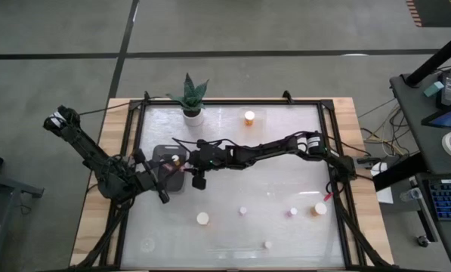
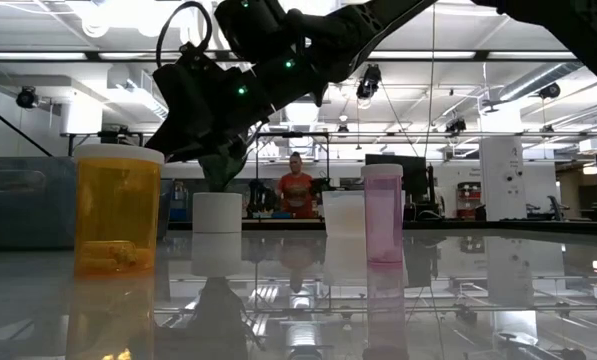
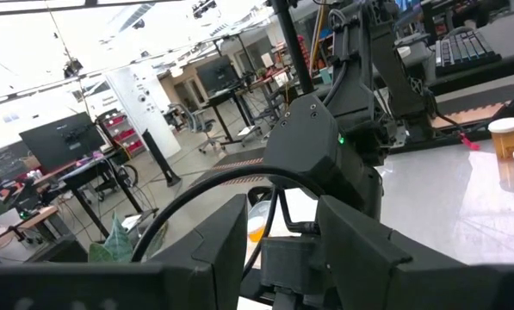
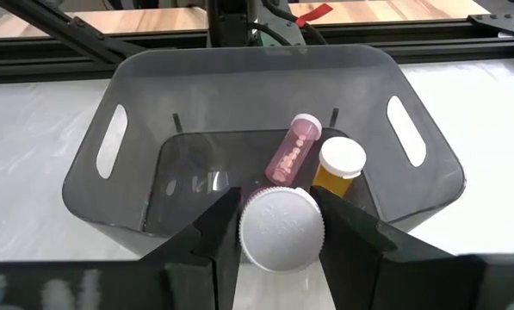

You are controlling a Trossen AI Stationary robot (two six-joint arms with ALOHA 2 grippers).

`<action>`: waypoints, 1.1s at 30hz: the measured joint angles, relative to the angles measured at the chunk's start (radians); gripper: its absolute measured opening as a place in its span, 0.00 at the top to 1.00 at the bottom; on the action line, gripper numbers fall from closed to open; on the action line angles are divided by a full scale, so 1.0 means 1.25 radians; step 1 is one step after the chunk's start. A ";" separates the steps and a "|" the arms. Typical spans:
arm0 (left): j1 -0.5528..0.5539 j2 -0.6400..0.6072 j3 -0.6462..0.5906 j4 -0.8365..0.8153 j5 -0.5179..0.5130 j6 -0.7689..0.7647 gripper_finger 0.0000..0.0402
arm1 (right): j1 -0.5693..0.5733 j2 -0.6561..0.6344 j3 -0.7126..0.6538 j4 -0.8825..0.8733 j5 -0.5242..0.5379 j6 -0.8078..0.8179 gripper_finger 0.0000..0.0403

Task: Pick and place medicine bottles into bin by pill shape (circle, oval)
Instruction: Put the small pink pill bottle into the black bin, then put the left big orange pill bottle into the transparent bin

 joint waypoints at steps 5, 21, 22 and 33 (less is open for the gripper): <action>0.000 0.000 0.000 0.000 0.000 0.000 0.68 | 0.000 0.000 0.000 0.001 0.000 -0.001 0.68; 0.000 0.000 0.000 0.004 0.000 0.000 0.68 | -0.002 0.016 -0.001 0.007 0.003 0.028 0.57; 0.000 0.000 0.000 0.004 0.000 0.000 0.68 | -0.002 0.016 -0.002 0.005 0.003 0.028 0.55; 0.000 0.000 0.001 0.005 0.000 0.000 0.68 | -0.002 0.007 -0.002 -0.021 0.003 0.028 0.46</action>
